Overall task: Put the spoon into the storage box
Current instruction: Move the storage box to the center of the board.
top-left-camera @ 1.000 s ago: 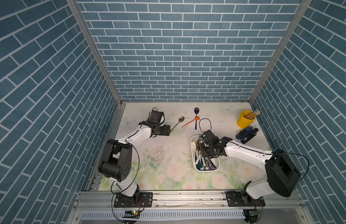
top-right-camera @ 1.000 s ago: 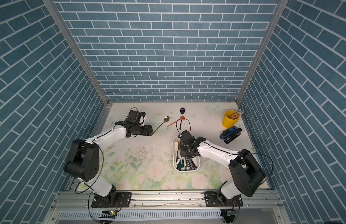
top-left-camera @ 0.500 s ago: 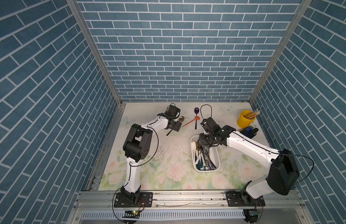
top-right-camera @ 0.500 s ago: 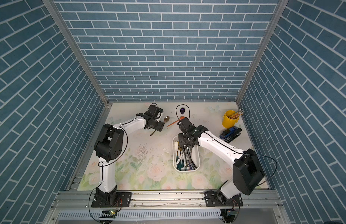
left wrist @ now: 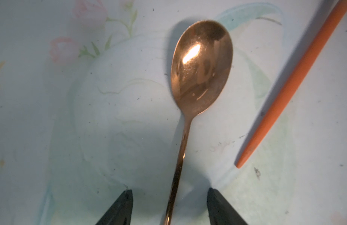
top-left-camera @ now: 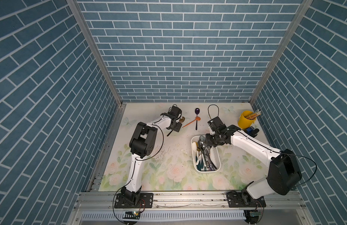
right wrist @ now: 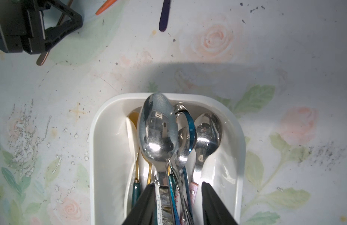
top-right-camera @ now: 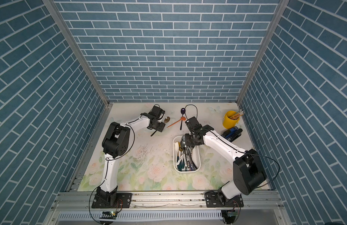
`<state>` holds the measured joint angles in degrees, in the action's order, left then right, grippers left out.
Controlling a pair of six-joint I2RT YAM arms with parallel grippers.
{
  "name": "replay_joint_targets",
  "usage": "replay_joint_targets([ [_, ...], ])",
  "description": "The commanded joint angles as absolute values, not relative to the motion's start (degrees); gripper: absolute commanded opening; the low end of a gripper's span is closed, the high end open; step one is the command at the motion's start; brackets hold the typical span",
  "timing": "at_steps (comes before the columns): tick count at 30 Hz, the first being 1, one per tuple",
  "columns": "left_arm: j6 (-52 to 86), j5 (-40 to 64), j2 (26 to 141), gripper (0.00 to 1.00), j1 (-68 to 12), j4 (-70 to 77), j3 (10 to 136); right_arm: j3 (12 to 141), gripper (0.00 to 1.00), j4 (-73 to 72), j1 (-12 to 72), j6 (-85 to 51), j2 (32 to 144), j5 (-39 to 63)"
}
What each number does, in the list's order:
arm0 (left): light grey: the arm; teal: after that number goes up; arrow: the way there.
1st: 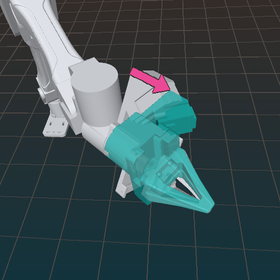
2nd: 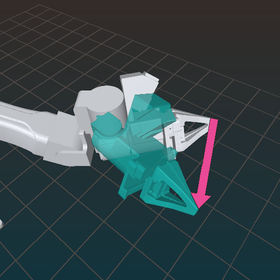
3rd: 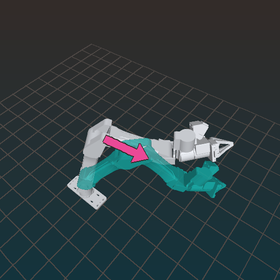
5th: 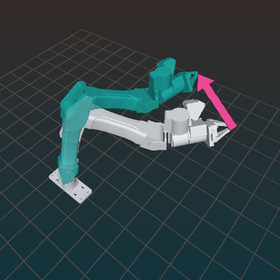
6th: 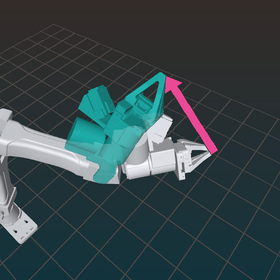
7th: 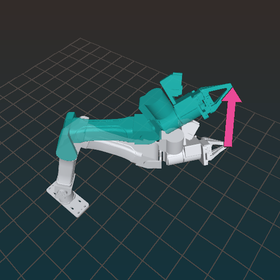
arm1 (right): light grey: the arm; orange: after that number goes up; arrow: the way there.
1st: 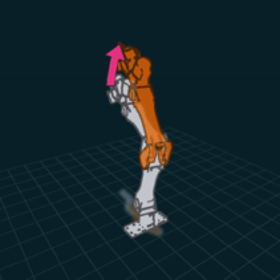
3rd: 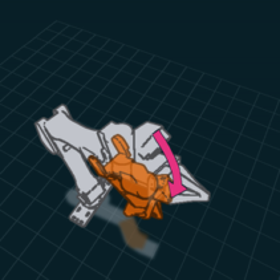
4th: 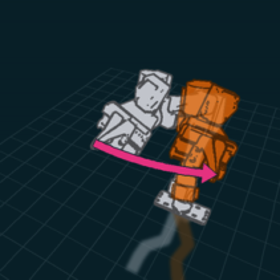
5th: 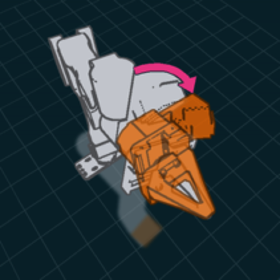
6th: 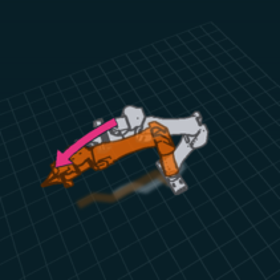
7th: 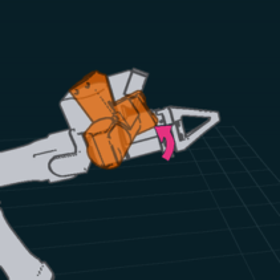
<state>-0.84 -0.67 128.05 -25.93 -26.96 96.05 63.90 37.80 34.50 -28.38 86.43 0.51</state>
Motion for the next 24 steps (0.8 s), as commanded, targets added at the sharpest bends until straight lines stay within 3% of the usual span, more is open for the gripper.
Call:
replay_joint_targets([
  [1, -1.1, -0.1, 131.5, 0.59, -25.9, -31.0, 96.4, 62.9, 0.42, 38.4, 32.7, -26.3, 85.0, 1.9],
  [11, -0.5, 2.5, 136.7, 0.38, -25.9, -36.4, 101.1, 62.4, 0.42, 38.6, 31.1, -24.9, 86.0, 3.6],
  [24, 0.3, 1.3, 136.6, 0.00, -25.4, -37.3, 99.9, 60.9, 0.42, 39.4, 29.9, -25.0, 83.9, 2.7],
])
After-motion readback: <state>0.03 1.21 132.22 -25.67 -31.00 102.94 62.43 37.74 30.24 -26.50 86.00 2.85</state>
